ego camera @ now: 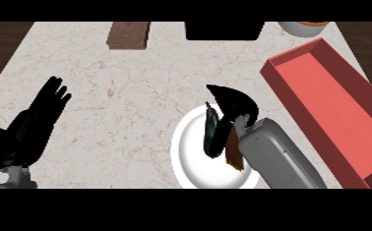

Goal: Pick the eggplant from the plate and place it in the cardboard box

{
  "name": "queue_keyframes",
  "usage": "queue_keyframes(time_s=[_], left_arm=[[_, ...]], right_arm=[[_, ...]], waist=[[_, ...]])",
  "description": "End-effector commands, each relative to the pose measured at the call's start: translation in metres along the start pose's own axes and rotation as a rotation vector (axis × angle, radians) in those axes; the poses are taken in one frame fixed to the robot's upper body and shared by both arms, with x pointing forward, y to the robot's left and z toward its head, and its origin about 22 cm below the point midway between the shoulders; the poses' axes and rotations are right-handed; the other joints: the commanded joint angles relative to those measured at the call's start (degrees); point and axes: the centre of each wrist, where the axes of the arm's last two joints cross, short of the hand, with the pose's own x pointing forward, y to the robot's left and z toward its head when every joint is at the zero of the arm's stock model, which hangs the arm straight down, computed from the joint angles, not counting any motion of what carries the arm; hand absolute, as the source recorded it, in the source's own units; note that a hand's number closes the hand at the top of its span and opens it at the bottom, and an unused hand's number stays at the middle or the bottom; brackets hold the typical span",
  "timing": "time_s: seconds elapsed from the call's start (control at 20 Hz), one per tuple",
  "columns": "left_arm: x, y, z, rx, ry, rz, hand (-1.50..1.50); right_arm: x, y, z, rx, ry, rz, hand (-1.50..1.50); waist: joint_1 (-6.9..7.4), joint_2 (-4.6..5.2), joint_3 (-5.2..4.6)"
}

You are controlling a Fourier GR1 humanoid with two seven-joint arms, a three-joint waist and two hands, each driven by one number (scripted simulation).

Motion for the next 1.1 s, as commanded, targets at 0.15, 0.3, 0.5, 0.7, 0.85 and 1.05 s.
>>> queue_keyframes(time_s=[0.15, 0.3, 0.5, 0.7, 0.85, 1.05], left_arm=[[0.01, 0.015, -0.004, -0.004, 0.007, 0.001, 0.0], [0.004, 0.0, -0.006, -0.013, -0.005, -0.001, 0.0], [-0.006, 0.009, 0.007, -0.001, 0.012, 0.002, 0.0], [0.005, 0.004, -0.01, -0.008, -0.005, -0.003, 0.0], [0.007, 0.008, 0.0, -0.011, 0.0, 0.004, 0.0], [-0.002, 0.014, -0.011, 0.004, -0.007, 0.004, 0.0]], right_arm=[[0.002, 0.0, -0.012, 0.034, 0.067, 0.051, -1.5], [0.007, 0.004, -0.021, 0.073, 0.075, 0.049, -1.5], [-0.008, 0.03, -0.014, 0.073, 0.087, 0.057, -1.5], [-0.008, 0.028, -0.034, 0.09, 0.084, 0.078, -1.5], [-0.001, 0.04, -0.016, 0.083, 0.082, 0.07, -1.5], [-0.002, 0.046, -0.032, 0.088, 0.096, 0.056, -1.5]], waist=[[-0.04, 0.02, 0.0], [0.03, 0.06, 0.0], [-0.13, -0.04, 0.0], [-0.04, 0.07, 0.0], [-0.11, -0.03, 0.0], [-0.01, 0.05, 0.0]])
